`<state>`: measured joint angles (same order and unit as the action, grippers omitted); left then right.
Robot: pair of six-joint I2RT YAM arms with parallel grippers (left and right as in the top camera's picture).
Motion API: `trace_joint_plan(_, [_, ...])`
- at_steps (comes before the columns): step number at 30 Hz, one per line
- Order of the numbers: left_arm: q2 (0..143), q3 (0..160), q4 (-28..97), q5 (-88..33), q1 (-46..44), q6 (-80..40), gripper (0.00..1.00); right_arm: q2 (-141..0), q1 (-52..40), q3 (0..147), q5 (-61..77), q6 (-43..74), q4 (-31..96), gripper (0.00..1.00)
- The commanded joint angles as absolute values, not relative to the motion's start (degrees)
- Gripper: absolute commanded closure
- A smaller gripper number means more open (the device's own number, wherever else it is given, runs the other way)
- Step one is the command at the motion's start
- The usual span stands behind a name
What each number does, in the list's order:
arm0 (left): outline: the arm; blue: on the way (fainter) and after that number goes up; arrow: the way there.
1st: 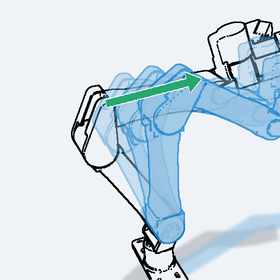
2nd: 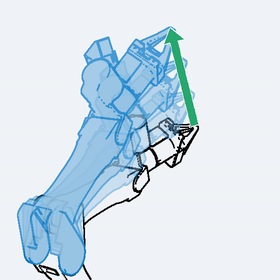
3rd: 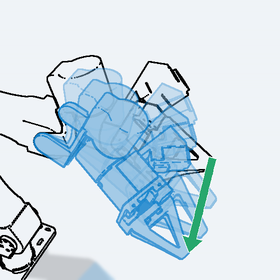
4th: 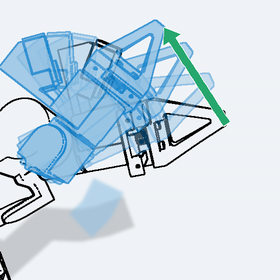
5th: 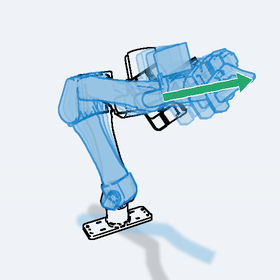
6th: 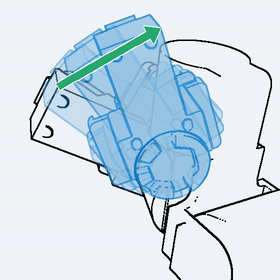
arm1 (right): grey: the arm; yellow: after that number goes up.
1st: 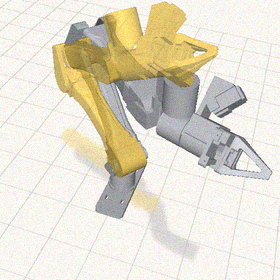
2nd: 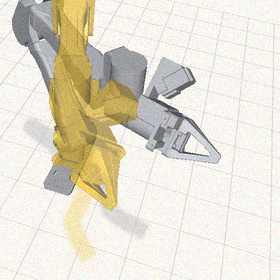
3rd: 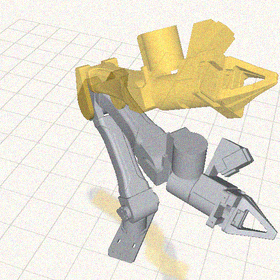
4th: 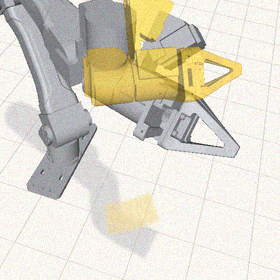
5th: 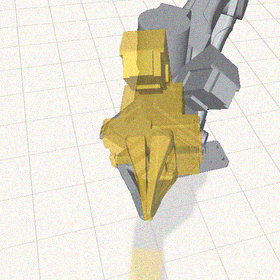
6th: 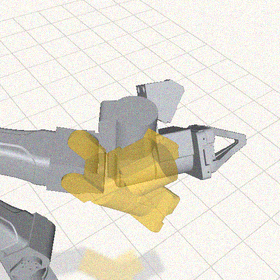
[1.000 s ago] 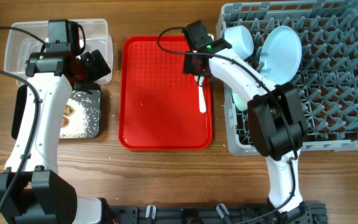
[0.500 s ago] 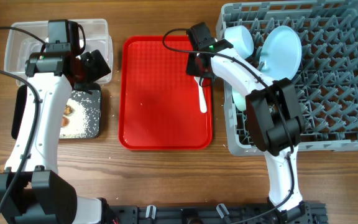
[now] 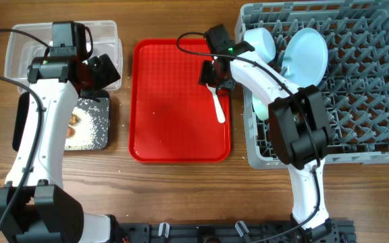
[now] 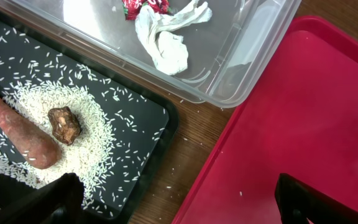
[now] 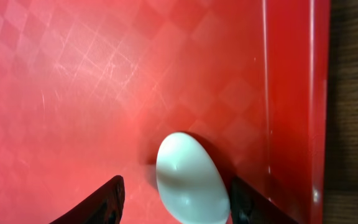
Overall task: Sort waste into correct bins and load items into the dishwasher rack
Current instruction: 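Move the right gripper to the white spoon and grasp it, then carry the white spoon right and lay it in the rack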
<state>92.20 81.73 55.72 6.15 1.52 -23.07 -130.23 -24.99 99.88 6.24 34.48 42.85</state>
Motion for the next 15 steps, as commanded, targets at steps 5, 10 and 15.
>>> trace_joint_plan(5, [91.9,82.4,55.6,6.5,1.9,-22.8,0.00,-131.8,-24.8,98.9,8.8,34.9,42.9,0.49])
trace_joint_plan(10, [91.9,82.4,55.6,6.5,1.9,-22.8,0.00,-131.9,-24.8,98.9,8.8,34.9,42.6,0.53])
trace_joint_plan(15, [91.9,82.4,55.6,6.5,1.9,-22.8,0.00,-132.6,-24.8,98.9,9.0,35.0,42.4,0.60])
